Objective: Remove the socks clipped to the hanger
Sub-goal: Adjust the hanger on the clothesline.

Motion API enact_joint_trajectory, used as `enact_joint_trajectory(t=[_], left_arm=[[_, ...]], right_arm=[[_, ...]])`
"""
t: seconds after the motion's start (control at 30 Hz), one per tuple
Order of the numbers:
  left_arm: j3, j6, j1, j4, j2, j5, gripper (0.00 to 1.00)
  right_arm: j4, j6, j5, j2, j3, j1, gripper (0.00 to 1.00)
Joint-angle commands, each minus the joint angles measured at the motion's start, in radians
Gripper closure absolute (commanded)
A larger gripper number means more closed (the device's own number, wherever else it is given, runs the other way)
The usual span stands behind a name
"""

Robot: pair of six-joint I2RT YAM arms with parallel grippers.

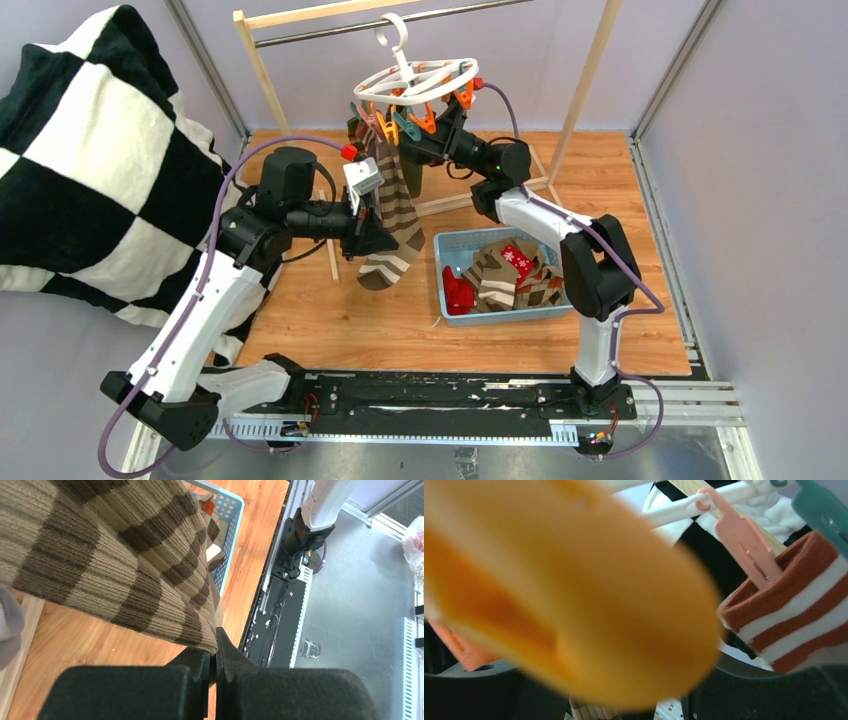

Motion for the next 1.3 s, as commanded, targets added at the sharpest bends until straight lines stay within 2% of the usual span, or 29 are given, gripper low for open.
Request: enact_joint_trajectory(t=[0.0, 0.47, 0.67, 1.0, 1.17, 1.27], left_arm=[[0.001, 0.013, 0.005, -0.008, -0.023, 0.003, 1.0], [-0.002, 0.013, 0.005, -0.007, -0.015, 0.004, 1.0], [0.0, 0.008, 0.005, -0.007, -0.014, 0.009, 1.0], [0.007, -0.001, 0.005, -0.006, -0.015, 0.021, 1.0], [0.012, -0.014, 0.005, -0.006, -0.015, 0.035, 1.0], [0.016, -0.02, 0.005, -0.006, -0.018, 0.04, 1.0]], right_arm=[[0.048, -0.013, -0.037, -0.068, -0.039, -0.009, 0.3], [0.065, 0.02, -0.049, -0.045, 0.039, -0.008, 0.29], [0.056, 0.042, -0.038, 0.005, 0.142, -0.001, 0.29], [0.072, 0.074, -0.011, 0.058, 0.202, 0.029, 0.3], [0.097, 0.088, 0.027, 0.08, 0.219, 0.044, 0.34], [0.117, 0.1, 0.057, 0.099, 0.231, 0.049, 0.41]])
